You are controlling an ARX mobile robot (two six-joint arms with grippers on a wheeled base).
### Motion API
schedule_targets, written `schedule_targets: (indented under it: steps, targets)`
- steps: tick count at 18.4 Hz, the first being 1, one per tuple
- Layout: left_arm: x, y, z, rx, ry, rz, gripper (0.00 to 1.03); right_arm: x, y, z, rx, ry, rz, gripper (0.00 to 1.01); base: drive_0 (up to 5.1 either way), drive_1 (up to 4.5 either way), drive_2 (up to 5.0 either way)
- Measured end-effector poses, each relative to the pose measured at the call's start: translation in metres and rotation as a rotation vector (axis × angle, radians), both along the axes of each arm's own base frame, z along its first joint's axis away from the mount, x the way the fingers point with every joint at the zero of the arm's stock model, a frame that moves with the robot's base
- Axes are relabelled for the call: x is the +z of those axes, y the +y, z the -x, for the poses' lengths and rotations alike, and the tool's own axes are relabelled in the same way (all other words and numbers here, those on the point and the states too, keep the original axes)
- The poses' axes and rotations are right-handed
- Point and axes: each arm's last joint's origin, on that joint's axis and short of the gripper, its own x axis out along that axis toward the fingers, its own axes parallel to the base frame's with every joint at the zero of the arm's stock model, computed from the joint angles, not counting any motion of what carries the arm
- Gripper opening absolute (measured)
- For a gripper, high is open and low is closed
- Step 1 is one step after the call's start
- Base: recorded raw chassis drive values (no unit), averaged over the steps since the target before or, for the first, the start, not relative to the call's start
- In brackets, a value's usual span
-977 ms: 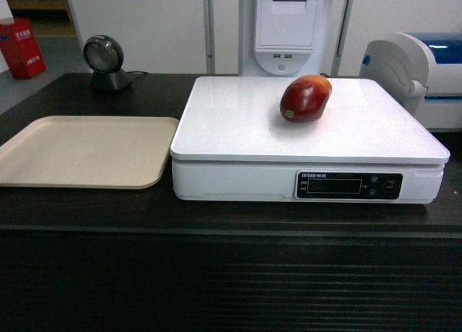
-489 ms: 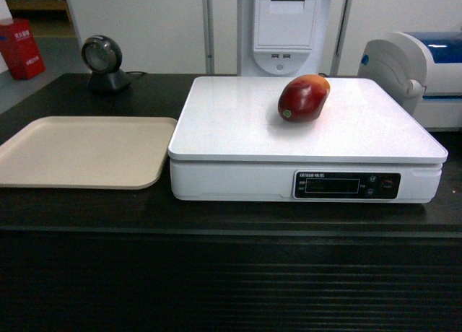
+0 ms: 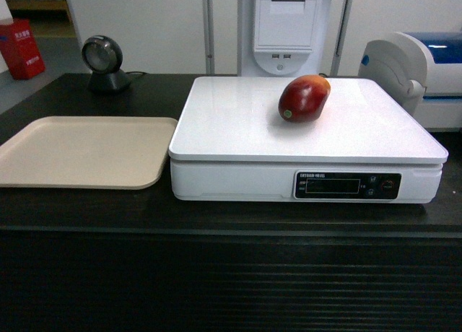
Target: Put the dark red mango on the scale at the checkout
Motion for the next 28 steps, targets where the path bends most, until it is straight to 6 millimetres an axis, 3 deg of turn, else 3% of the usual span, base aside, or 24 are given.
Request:
schedule_targets:
  steps: [2,21,26,28]
  targets:
    - [-0.008,0.0,0.004,0.0,-0.005,0.0,0.02,0.0,0.0,0.0,0.0,0.0,0.0,0.98,0.0,0.0,0.0]
    - [-0.01,0.0,0.031,0.0,-0.001,0.0,0.02,0.0,0.0,0.0,0.0,0.0,0.0,0.98,0.0,0.0,0.0]
    - [-0.01,0.0,0.031,0.001,-0.002,0.0,0.12,0.0,0.0,0.0,0.0,0.0,0.0,0.98,0.0,0.0,0.0]
    - [-0.01,0.0,0.031,0.001,-0.002,0.0,0.28,0.0,0.0,0.0,0.0,0.0,0.0,0.98,0.0,0.0,0.0]
